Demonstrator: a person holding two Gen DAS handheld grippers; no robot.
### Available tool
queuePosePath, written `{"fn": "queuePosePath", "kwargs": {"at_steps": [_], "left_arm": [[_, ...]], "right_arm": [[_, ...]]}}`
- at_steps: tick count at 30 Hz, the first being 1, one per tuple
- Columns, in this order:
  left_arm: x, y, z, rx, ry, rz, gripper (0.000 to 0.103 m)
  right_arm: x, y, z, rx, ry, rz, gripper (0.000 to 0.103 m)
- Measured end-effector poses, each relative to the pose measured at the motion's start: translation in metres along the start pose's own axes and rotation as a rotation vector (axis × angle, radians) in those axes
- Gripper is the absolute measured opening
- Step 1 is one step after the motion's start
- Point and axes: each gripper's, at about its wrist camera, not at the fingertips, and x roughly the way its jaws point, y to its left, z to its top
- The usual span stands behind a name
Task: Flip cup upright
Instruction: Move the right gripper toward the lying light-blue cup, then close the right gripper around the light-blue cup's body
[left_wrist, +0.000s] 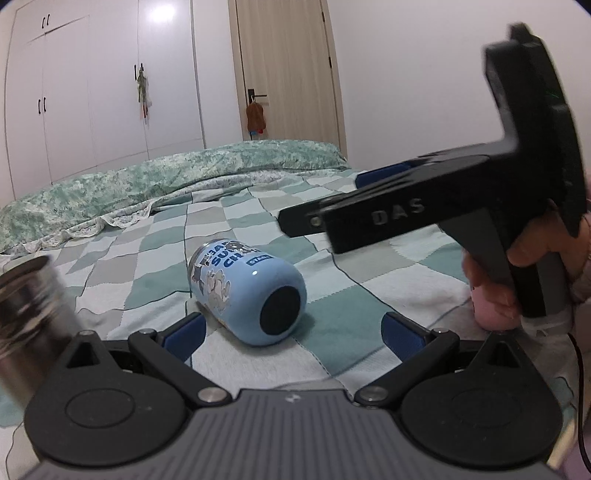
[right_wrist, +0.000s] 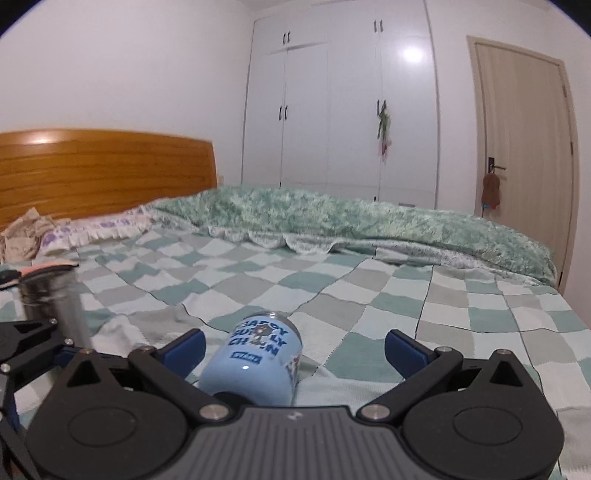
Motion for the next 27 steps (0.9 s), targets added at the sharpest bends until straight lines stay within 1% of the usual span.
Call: {"fn": "queuePosePath", "kwargs": {"at_steps": [5,11,14,17,19,20,22,23,24,27], "left_arm": [[0.017,0.006,0.005,0.024,0.011,0.010,0.103],[0.031,0.021,0.007,0.038,0.018,0.034,0.103],[0.033,0.026,0.006,0.046,0.025,0.043,0.103],[0.035,0.031,0.004,0.052,0.038,0.054,0.103],[0.036,0.035,0.002,0.047,0.046,0.062,0.103],[0.036,0.038,0.002,0.044,0.047,0.065,0.103],[0.037,0.042,0.000,0.039,0.051,0.066,0.103],[0.037,0.044,0.000,0.038,0.053,0.069,0.103],[0.038,0.046,-0.001,0.036,0.055,0.071,0.103],[0.039,0.054,-0.003,0.022,0.058,0.069,0.103]], "right_arm": [[0.036,-0.005,0.013,-0.017,0.064,0.039,0.103],[0.076,-0.003,0.021,0.010,0.189,0.103,0.103],[0.095,0.003,0.023,0.034,0.284,0.122,0.103],[0.117,0.009,0.022,0.061,0.413,0.119,0.103],[0.128,0.010,0.020,0.101,0.482,0.111,0.102],[0.133,0.010,0.019,0.120,0.507,0.112,0.101],[0.142,0.011,0.017,0.159,0.557,0.122,0.087],[0.145,0.011,0.016,0.177,0.578,0.135,0.086],[0.146,0.012,0.015,0.183,0.588,0.128,0.086],[0.142,0.015,0.014,0.177,0.586,0.121,0.085]]}}
